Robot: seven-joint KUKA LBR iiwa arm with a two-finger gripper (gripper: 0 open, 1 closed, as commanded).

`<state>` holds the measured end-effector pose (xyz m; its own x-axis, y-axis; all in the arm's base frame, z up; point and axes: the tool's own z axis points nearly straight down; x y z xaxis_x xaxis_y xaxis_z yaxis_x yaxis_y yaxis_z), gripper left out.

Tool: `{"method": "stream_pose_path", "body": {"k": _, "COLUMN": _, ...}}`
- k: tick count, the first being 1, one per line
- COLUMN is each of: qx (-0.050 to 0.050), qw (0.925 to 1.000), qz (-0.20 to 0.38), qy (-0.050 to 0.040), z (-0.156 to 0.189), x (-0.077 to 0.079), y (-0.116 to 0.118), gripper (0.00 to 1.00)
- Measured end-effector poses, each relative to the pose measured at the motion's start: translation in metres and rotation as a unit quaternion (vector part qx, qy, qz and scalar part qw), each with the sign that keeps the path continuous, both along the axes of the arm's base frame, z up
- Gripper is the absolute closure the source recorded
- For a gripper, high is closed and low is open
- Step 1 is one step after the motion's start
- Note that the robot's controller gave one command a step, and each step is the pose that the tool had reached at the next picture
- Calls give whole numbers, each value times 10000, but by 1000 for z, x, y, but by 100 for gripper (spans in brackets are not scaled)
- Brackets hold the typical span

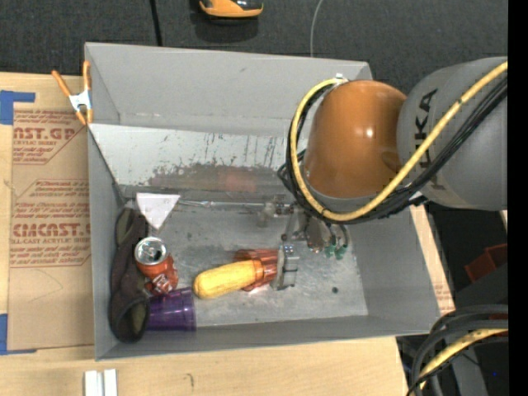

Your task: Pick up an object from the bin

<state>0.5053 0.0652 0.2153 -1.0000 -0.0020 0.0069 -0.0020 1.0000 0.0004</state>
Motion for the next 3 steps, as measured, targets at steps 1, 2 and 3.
{"method": "stream_pose_path", "body": {"k": 1, "qx": 4, "qw": 10000, "qz": -4, "qy": -40, "z": 4, "x": 2, "y": 0, "gripper": 0}}
{"method": "stream_pose_path", "body": {"k": 2, "qx": 1, "qw": 9994, "qz": 326, "qy": -73, "z": -32, "x": 7, "y": 8, "gripper": 0}}
{"method": "stream_pose_path", "body": {"k": 3, "qx": 3, "qw": 9979, "qz": 642, "qy": -65, "z": -91, "x": 8, "y": 19, "gripper": 0}}
